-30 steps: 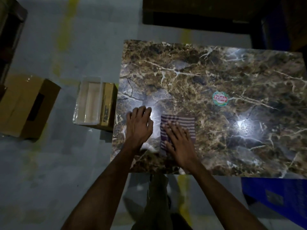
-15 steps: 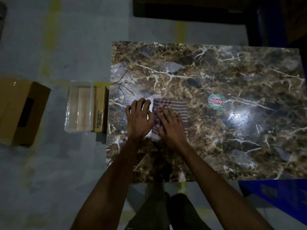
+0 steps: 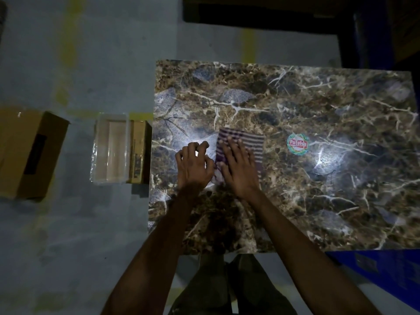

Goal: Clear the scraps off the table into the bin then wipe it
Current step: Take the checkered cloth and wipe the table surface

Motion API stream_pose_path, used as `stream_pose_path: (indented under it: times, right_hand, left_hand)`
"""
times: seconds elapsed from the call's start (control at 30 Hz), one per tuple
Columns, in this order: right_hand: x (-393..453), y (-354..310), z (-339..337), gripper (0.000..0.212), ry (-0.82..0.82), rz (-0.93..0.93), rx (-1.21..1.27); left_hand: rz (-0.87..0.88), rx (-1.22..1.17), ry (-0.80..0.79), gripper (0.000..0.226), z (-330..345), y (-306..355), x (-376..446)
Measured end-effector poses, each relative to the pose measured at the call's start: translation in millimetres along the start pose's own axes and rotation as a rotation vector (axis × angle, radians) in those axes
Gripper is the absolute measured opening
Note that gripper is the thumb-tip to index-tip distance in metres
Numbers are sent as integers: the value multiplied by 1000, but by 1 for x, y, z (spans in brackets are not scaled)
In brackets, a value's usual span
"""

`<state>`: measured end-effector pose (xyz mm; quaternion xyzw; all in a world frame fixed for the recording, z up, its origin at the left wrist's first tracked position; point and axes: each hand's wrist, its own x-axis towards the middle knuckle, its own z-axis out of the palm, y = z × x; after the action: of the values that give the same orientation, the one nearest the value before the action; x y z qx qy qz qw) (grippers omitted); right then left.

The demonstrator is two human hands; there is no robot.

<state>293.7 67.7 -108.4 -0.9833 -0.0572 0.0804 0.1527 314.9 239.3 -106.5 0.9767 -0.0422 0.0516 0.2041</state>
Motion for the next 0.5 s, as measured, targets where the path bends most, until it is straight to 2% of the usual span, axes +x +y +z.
stream_pose_path:
  times: [0.13,0.23,0.37,0.5]
  right_hand:
    - [-59,5,3,59,-89,-120,-17]
    - [-83,27,-11,60,-107,-58,33]
    - [-37,36,-16,61,1,141,30]
    - [12,7,-11,60,28,121,28]
  left_hand:
    - [1,-30,-36,34,-1,-4,2]
    - [22,-23,-91,43,3,-6,4]
    - [16,-31,-128,52,8,-8,3]
    - [-1,-55,-124,56,10,-8,5]
